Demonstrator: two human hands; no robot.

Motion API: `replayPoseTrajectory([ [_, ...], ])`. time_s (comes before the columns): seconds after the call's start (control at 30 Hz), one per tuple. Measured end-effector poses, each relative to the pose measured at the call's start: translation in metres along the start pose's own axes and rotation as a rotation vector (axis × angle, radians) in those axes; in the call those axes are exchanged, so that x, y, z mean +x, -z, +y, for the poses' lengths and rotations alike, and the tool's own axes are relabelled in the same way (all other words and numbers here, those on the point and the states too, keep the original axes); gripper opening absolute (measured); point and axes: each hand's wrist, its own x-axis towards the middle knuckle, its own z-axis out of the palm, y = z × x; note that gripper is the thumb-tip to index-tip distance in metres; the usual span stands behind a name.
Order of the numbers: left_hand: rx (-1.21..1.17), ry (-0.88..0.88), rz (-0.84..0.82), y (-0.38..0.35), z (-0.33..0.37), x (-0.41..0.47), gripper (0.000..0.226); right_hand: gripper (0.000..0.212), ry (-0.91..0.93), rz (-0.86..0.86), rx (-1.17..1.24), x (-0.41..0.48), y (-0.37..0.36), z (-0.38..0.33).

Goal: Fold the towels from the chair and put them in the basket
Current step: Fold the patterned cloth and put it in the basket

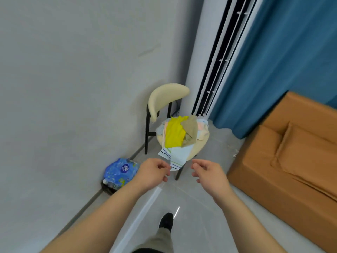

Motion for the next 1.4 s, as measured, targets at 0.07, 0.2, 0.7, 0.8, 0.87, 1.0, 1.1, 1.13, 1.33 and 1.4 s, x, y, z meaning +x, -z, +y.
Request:
replayPoseTrajectory([
  [0.07, -0.020, 0.031, -0.029, -0.017, 0.027, 0.054, 0.014, 0.024, -0.034, 0.011, -0.016, 0.049, 0.025, -0.005],
  [0.2, -0.078, 0.062, -0.073, -0.045, 0.094, 0.150, 0.016, 0.025, -0.075, 0.021, -0.049, 0.137, 0.077, -0.016],
  [0.7, -0.225, 0.153, 0.168, -0.149, 0.222, 0.394, 0.017, 0.024, 0.079, -0.269, -0.151, 0.484, 0.195, -0.023],
  [0.8, -0.327, 0.269, 0.324, -0.172, 0.231, 0.416, 0.019, 0.024, 0.106, -0.435, -0.259, 0.551, 0.203, -0.017],
  [0.87, -0.368, 0.319, 0.405, -0.184, 0.233, 0.418, 0.021, 0.026, 0.125, -0.516, -0.317, 0.576, 0.206, -0.016],
  [1.0, -0.448, 0.422, 0.581, -0.215, 0.227, 0.423, 0.022, 0.026, 0.185, -0.733, -0.498, 0.625, 0.208, -0.012],
  [1.1, -0.489, 0.475, 0.652, -0.239, 0.213, 0.426, 0.022, 0.022, 0.224, -0.828, -0.624, 0.650, 0.199, 0.000],
  [1.13, -0.503, 0.489, 0.672, -0.245, 0.209, 0.428, 0.022, 0.022, 0.241, -0.851, -0.671, 0.656, 0.193, 0.006],
  [1.33, -0.531, 0.533, 0.751, -0.277, 0.156, 0.461, 0.018, 0.031, 0.504, -0.945, -0.924, 0.684, 0.131, 0.048],
  [1.4, -0.507, 0.522, 0.764, -0.286, 0.127, 0.482, 0.018, 0.037, 0.704, -0.957, -1.062, 0.694, 0.097, 0.063],
])
